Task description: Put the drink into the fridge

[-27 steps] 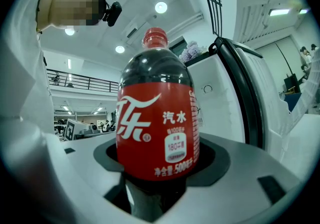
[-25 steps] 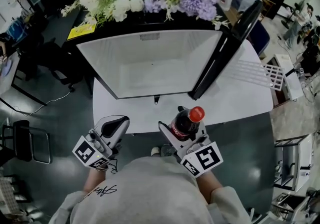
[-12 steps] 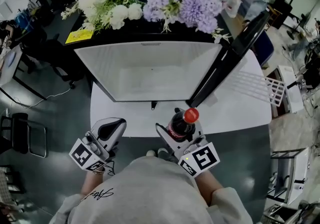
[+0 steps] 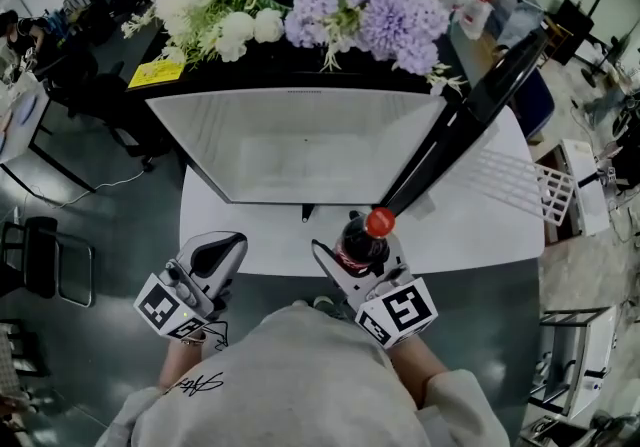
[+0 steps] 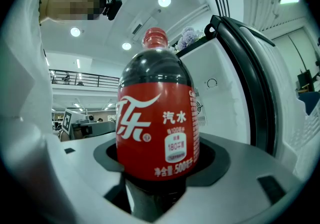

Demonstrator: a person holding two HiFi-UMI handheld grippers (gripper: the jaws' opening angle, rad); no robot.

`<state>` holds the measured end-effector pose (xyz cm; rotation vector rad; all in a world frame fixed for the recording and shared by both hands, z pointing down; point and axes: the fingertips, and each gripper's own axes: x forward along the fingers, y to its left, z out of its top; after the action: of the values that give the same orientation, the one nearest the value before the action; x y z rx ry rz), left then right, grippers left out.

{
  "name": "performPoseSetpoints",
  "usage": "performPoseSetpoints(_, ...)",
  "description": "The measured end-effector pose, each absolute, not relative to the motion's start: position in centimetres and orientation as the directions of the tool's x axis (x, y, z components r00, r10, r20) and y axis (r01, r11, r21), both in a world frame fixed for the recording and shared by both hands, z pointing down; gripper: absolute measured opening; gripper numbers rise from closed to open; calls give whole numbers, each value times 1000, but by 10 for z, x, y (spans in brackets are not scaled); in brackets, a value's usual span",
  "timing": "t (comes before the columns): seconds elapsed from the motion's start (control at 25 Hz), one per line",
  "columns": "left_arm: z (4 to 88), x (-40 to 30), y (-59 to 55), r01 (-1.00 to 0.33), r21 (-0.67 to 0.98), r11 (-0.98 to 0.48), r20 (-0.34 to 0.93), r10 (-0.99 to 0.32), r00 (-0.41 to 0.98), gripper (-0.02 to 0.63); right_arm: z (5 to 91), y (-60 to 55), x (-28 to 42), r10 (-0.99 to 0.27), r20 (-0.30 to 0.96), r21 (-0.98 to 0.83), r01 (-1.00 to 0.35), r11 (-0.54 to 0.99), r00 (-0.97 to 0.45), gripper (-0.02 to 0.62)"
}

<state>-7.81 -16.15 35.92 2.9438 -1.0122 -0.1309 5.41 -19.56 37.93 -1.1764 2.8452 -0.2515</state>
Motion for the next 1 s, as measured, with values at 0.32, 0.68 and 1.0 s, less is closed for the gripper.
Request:
performPoseSetpoints(0.32, 360, -76, -172, -610, 40, -791, -74, -611, 788, 3, 392, -216, 51, -713, 18, -146, -707, 692, -701, 314)
performPoseSetpoints(0.68, 364, -80, -177, -627, 38, -778, -78, -628, 774, 3, 413, -243, 42, -713, 17, -131, -708, 694, -701, 314)
performPoseSetpoints(1.0, 366, -83, -178, -640, 43, -767, -72, -641, 764, 4, 427, -265, 31, -713, 17, -116, -710, 695, -701, 314)
